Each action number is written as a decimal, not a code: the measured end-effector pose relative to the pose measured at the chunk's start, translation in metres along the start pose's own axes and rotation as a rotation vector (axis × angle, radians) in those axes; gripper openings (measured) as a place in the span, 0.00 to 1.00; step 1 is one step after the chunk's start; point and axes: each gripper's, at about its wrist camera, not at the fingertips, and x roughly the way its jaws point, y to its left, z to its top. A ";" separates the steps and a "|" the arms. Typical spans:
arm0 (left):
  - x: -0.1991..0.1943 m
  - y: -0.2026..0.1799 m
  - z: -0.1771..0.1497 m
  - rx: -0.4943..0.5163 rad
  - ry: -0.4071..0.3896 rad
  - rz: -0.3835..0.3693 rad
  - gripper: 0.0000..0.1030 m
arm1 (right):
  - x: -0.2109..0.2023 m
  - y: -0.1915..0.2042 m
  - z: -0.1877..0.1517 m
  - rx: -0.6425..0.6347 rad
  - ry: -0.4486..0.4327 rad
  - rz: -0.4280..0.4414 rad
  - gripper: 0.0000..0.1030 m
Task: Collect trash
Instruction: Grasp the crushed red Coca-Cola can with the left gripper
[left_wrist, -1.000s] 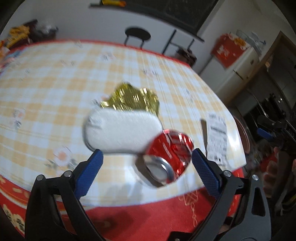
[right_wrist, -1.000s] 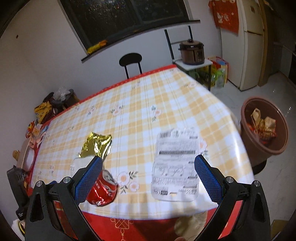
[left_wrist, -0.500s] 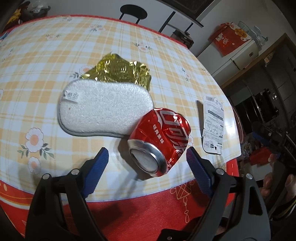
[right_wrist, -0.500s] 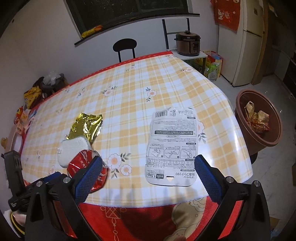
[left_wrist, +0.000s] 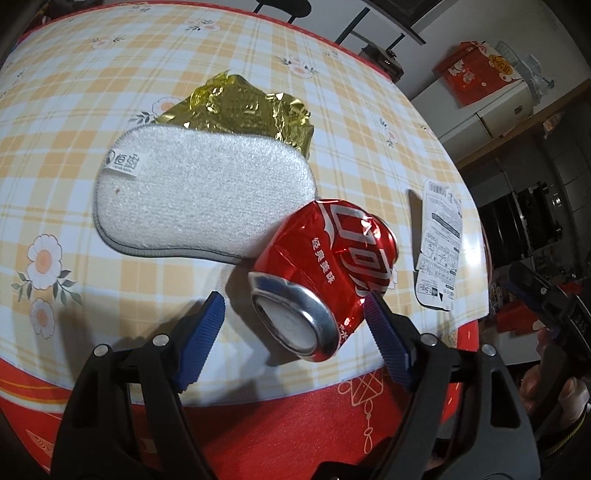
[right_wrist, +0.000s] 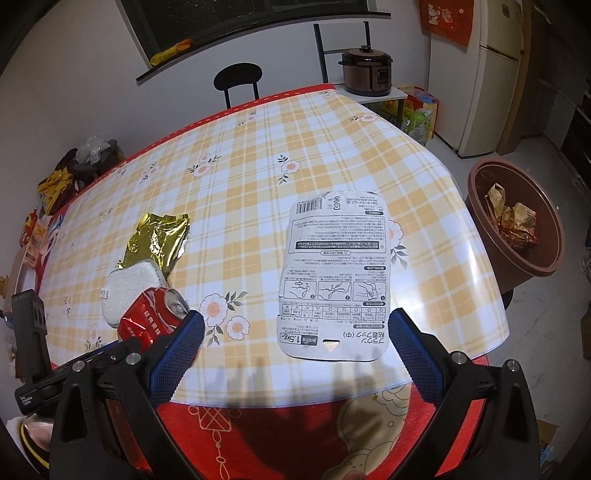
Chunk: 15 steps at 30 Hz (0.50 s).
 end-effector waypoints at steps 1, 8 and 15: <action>0.003 -0.002 0.001 0.003 0.006 0.008 0.72 | 0.001 -0.002 0.000 0.001 0.003 -0.002 0.95; 0.011 -0.007 0.002 0.007 0.024 0.039 0.70 | 0.006 -0.010 0.001 0.018 0.009 0.000 0.95; 0.015 0.000 0.001 -0.031 0.039 0.038 0.54 | 0.010 -0.015 0.001 0.026 0.018 0.011 0.95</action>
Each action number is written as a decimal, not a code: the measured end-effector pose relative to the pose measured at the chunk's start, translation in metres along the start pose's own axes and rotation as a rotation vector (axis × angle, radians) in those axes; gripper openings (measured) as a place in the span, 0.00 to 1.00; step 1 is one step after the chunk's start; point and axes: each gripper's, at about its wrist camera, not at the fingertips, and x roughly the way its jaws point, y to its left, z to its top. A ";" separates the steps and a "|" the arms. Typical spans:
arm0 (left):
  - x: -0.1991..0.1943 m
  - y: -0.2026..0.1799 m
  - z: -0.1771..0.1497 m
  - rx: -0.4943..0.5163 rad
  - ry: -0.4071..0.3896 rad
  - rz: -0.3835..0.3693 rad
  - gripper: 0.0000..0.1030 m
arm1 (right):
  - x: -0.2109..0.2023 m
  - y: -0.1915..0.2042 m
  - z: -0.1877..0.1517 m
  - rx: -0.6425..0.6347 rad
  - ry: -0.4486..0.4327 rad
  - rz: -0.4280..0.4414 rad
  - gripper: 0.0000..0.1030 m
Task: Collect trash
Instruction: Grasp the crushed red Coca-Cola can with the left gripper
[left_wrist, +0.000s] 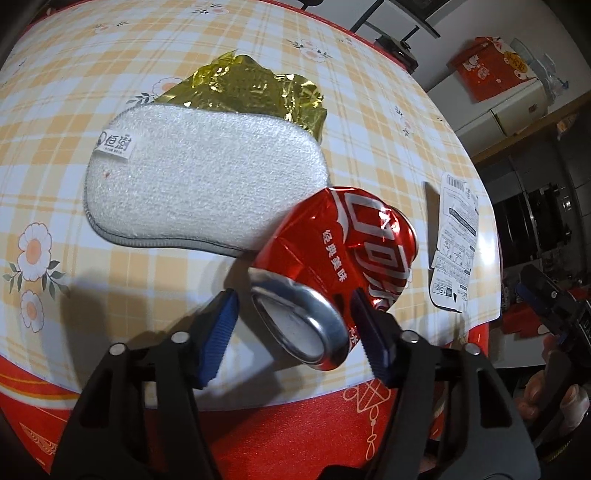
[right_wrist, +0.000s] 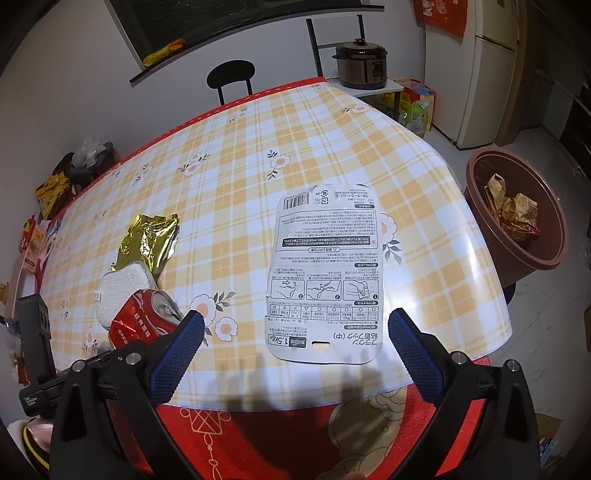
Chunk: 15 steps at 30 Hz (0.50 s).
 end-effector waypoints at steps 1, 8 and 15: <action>-0.001 0.001 0.000 -0.006 -0.001 -0.001 0.53 | 0.001 0.000 0.000 0.000 0.001 0.002 0.95; -0.016 0.004 -0.003 -0.005 -0.050 -0.018 0.46 | 0.004 0.004 0.003 -0.013 0.007 0.020 0.95; -0.030 0.017 -0.006 -0.043 -0.082 -0.033 0.23 | 0.013 0.012 0.005 -0.030 0.029 0.043 0.95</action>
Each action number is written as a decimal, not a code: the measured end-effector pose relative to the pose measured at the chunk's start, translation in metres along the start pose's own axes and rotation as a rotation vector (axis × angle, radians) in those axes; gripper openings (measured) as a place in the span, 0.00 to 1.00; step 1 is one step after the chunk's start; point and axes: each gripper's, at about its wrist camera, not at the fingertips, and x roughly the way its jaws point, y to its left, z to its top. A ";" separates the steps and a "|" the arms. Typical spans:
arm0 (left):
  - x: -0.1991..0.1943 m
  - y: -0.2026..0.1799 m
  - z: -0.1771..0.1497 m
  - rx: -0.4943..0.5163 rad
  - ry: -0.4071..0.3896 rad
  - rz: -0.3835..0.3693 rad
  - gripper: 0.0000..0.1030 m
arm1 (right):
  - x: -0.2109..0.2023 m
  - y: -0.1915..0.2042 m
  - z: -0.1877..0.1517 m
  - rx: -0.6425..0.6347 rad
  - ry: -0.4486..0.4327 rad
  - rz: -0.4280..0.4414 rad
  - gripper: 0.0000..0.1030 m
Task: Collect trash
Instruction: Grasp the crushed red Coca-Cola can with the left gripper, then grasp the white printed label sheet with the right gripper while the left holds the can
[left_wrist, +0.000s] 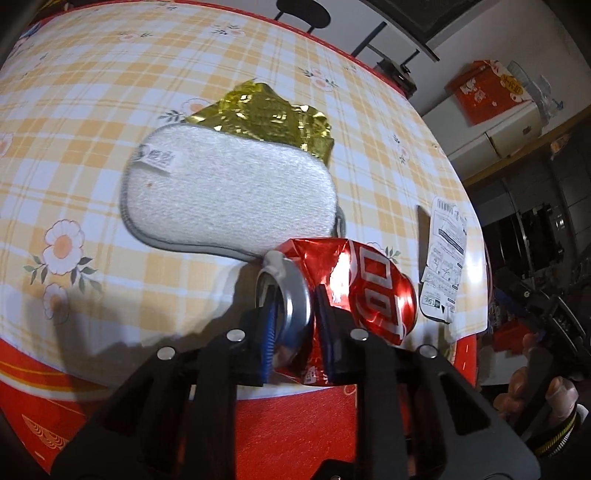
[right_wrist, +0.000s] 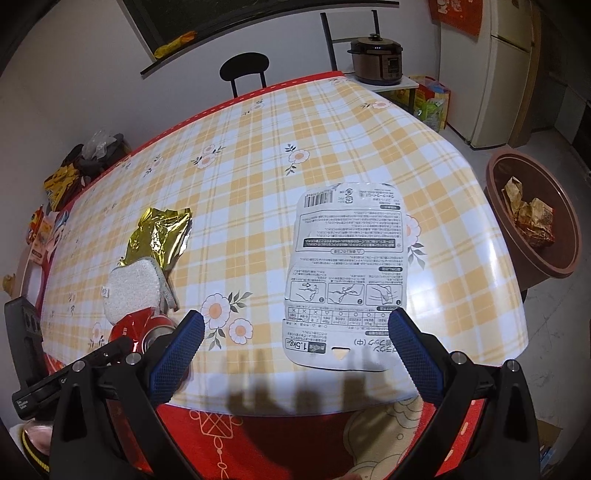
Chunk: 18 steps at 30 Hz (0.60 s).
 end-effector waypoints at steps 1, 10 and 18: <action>-0.002 0.003 0.000 -0.009 -0.004 0.003 0.23 | 0.001 0.001 0.000 -0.002 0.003 0.002 0.95; -0.024 0.005 -0.003 0.012 -0.085 -0.034 0.22 | 0.024 -0.013 0.005 -0.049 -0.028 -0.105 0.95; -0.040 0.013 -0.003 -0.008 -0.150 -0.028 0.22 | 0.052 -0.058 0.018 0.022 -0.067 -0.133 0.95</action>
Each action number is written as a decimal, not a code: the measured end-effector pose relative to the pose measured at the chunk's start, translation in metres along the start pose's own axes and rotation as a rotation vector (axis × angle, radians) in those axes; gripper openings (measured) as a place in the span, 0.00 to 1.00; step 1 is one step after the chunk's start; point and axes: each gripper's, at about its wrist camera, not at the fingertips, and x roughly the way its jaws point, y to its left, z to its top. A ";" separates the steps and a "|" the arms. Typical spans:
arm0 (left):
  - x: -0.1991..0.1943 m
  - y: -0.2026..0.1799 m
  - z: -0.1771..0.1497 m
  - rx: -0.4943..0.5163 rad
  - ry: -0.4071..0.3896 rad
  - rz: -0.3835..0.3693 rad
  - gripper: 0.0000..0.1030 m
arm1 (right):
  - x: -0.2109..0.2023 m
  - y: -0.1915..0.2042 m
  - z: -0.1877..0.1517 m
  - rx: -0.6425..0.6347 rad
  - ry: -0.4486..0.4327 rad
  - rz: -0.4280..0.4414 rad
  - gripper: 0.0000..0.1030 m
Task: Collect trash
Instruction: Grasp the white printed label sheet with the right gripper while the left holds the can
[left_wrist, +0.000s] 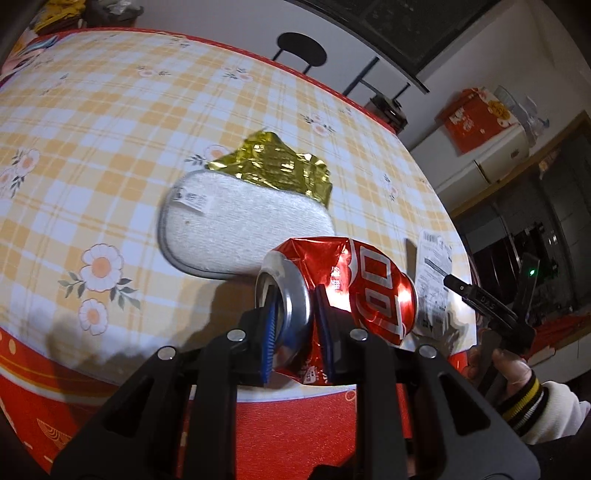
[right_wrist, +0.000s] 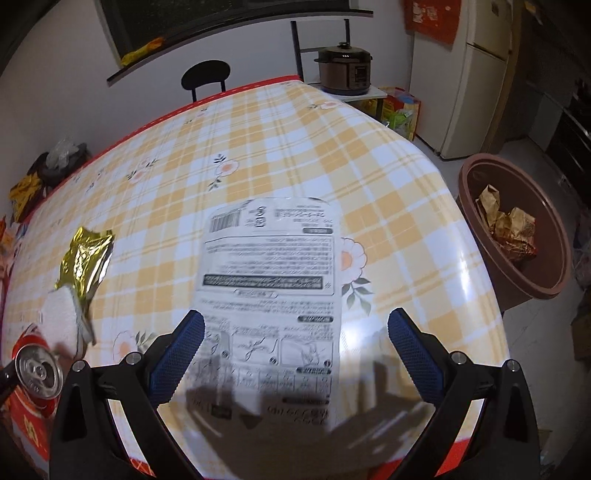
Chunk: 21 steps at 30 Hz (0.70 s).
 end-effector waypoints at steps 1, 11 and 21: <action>-0.001 0.003 0.001 -0.013 -0.005 0.002 0.22 | 0.005 -0.003 0.002 0.011 0.007 0.015 0.95; -0.004 0.004 0.004 -0.019 -0.021 0.003 0.22 | 0.032 -0.001 0.006 0.024 0.031 0.061 0.95; -0.005 0.001 0.004 -0.021 -0.021 0.003 0.22 | 0.028 0.016 0.000 -0.030 0.100 0.185 0.62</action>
